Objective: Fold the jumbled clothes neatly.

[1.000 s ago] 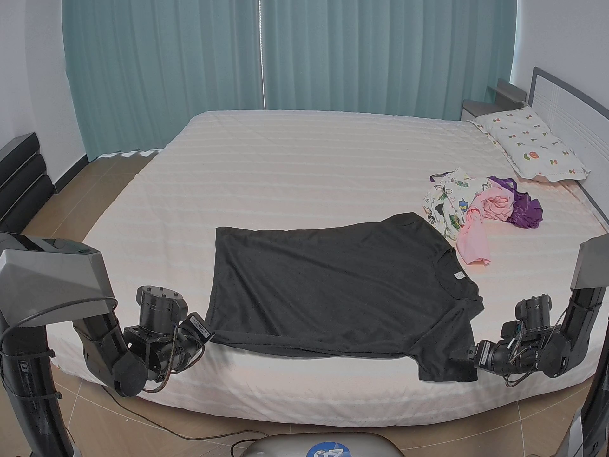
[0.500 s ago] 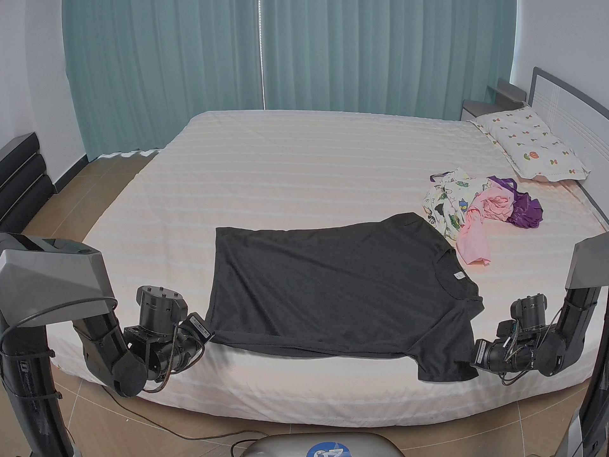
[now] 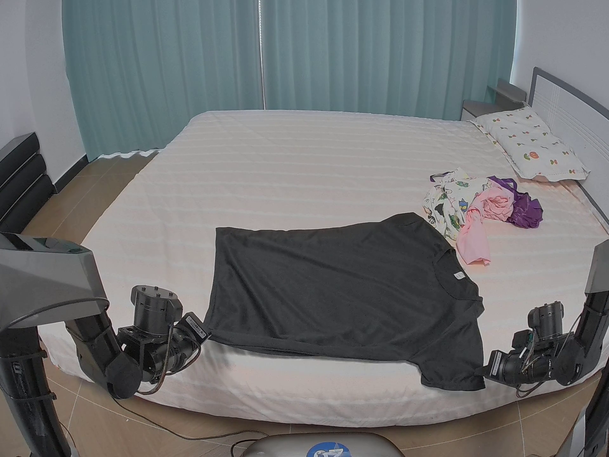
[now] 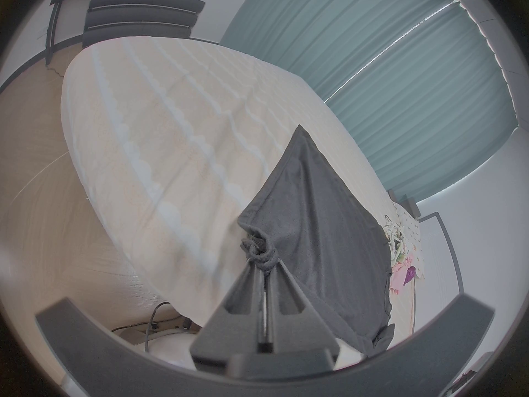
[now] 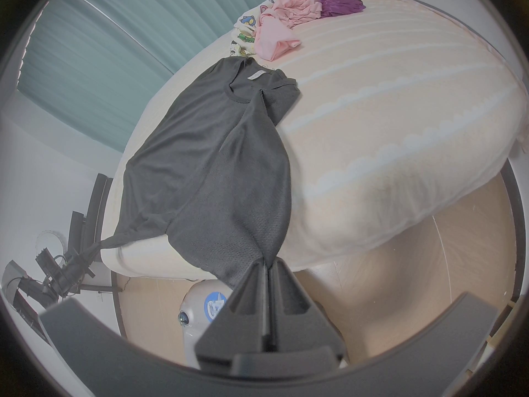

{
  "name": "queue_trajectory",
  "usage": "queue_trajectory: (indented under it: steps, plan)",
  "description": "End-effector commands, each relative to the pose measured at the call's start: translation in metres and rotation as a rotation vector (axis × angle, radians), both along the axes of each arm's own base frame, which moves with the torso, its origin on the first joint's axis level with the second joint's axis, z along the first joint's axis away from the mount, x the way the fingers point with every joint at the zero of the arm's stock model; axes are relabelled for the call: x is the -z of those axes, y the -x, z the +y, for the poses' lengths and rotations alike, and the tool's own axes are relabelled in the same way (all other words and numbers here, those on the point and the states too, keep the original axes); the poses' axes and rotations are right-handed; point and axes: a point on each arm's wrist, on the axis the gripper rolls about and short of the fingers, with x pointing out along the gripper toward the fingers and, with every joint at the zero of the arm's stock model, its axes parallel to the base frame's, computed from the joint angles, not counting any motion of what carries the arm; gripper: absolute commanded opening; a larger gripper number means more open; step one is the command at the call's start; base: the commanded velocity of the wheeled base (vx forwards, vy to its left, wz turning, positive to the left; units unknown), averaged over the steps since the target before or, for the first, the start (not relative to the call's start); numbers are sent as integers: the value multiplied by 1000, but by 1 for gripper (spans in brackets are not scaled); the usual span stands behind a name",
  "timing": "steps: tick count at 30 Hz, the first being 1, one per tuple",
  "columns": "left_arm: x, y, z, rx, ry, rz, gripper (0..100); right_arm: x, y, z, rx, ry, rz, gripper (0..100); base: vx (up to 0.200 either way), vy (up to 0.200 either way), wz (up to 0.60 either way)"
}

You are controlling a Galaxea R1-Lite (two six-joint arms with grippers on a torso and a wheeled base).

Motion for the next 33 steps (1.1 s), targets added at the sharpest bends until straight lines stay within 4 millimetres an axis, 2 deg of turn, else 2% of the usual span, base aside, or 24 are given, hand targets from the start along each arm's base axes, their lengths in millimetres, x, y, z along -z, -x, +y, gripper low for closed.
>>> queue_trajectory:
  steps: [1, 11, 22, 33]
  plan:
    - [-8, 9, 3, 16, -19, -14, 0, -15, 26, 0, -11, 9, -19, 0, 0, 0, 0]
    - [4, 27, 9, 78, -120, 57, 0, -27, 47, -4, 0, 19, 4, 0, 0, 0, 0]
    - [19, 44, 12, 105, -165, 148, 0, -31, 56, -4, -20, 33, 37, 0, 0, 0, 0]
    - [22, 65, 15, 155, -213, 202, 0, -37, 66, -3, -45, 47, 47, 0, 0, 0, 0]
